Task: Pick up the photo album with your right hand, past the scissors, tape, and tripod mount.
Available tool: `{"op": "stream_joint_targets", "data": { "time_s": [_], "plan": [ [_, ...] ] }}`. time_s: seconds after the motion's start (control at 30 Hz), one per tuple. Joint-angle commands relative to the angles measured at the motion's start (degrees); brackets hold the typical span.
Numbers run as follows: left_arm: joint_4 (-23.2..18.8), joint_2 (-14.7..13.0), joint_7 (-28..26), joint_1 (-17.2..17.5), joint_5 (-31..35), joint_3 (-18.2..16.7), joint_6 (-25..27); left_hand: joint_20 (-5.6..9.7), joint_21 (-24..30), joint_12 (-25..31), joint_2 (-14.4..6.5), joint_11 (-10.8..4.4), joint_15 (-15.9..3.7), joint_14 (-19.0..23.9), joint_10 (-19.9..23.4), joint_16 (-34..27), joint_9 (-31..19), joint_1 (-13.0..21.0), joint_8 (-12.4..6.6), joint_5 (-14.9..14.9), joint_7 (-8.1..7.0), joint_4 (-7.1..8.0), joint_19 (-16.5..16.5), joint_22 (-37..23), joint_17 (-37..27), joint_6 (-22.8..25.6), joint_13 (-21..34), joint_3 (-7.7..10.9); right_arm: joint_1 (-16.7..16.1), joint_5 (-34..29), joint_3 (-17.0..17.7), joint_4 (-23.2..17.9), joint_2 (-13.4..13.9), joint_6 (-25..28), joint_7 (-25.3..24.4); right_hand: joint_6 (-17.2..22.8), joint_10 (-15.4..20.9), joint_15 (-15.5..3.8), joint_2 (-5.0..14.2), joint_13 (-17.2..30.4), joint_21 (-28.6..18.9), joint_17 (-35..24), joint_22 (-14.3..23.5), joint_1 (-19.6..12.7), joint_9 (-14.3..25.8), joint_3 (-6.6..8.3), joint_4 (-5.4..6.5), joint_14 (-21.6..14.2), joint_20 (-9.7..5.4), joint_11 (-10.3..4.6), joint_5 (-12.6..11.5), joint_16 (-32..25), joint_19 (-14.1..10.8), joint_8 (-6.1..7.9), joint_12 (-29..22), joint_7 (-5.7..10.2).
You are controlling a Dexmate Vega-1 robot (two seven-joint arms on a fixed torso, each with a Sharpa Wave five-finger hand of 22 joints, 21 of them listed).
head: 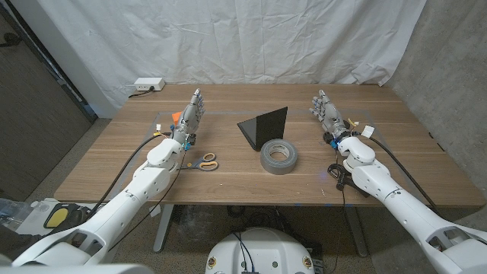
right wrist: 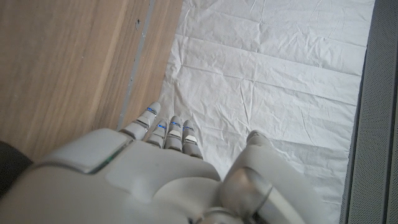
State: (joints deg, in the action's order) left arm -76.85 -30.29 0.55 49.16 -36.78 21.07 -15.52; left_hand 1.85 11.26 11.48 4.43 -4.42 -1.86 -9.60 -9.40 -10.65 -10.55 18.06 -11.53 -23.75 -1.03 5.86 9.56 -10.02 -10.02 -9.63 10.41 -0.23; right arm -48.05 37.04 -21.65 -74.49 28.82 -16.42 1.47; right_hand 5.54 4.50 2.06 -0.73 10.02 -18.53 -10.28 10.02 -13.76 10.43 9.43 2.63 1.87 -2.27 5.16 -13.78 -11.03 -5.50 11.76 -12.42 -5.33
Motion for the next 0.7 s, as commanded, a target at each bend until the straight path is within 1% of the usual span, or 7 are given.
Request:
{"op": "stream_joint_targets", "data": {
  "time_s": [0.03, 0.33, 0.5, 0.7],
  "plan": [
    [-3.1, -1.2, -0.9, 1.1, 0.1, -0.3, 1.2, 7.72, 0.2, 0.5, -0.2, -0.12, -0.88, -1.0, -0.4, -0.4, -0.2, 0.8, -0.26, -0.4, -0.22, 0.26, 0.6, -0.1, -0.3, -0.7, 0.2, 0.10, -0.2, -0.2, -0.1, -0.5, -0.2, 0.0, -0.3, 0.5, 0.2, 0.24, -0.02, 0.2, -0.2, -0.1, 0.2, -0.7, 0.2, 0.43, -0.17, 0.0, -1.66, 0.45, -0.3, -0.3, -0.6, 0.28, -0.3, -0.01],
    [-3.2, -1.3, -0.2, 0.2, 0.6, 0.5, 1.9, 7.74, 0.2, 0.5, -0.6, -0.26, -1.13, -0.9, -0.2, -0.3, -0.2, 1.3, -0.26, -0.5, -0.37, 0.10, 0.5, -0.1, -0.3, -0.5, 0.2, 0.20, -1.0, -0.7, 0.3, -2.6, 0.8, 0.2, -1.4, 0.6, 0.4, 0.21, 0.16, 0.2, -0.1, -0.1, 0.2, -0.9, 0.2, 0.48, -0.31, -0.2, -1.60, 0.36, -0.3, -0.3, -0.7, 0.21, -0.3, 0.14],
    [-3.6, -1.6, -0.7, 0.3, 1.0, 0.5, 2.2, 7.64, 0.2, 0.5, -0.8, -0.14, -0.84, -0.9, -0.2, -0.3, -0.2, 1.6, -0.23, -0.5, -0.29, -0.01, 0.5, -0.1, -0.3, -0.5, 0.2, 0.26, -1.7, -0.9, 0.6, -3.8, 1.4, -0.5, -1.5, 0.6, 0.4, 0.25, 0.23, 0.2, 0.0, -0.1, 0.3, -1.0, 0.2, 0.50, -0.39, -0.3, -1.54, 0.30, -0.2, -0.2, -0.7, 0.15, -0.2, 0.20],
    [-3.5, -2.0, -0.5, 0.6, 0.6, 0.2, 2.5, 7.43, 0.2, 0.5, -1.0, -0.13, -0.95, -0.8, -0.1, -0.3, -0.2, 1.9, -0.25, -0.6, -0.30, -0.11, 0.4, -0.1, -0.3, -0.4, 0.2, 0.32, -2.4, -1.7, 0.8, -5.9, 2.3, -0.6, -1.9, 0.7, 0.5, 0.26, 0.36, 0.2, 0.1, -0.1, 0.3, -1.1, 0.2, 0.57, -0.49, -0.4, -1.53, 0.18, -0.2, -0.2, -0.7, 0.10, -0.2, 0.32]
  ]
}}
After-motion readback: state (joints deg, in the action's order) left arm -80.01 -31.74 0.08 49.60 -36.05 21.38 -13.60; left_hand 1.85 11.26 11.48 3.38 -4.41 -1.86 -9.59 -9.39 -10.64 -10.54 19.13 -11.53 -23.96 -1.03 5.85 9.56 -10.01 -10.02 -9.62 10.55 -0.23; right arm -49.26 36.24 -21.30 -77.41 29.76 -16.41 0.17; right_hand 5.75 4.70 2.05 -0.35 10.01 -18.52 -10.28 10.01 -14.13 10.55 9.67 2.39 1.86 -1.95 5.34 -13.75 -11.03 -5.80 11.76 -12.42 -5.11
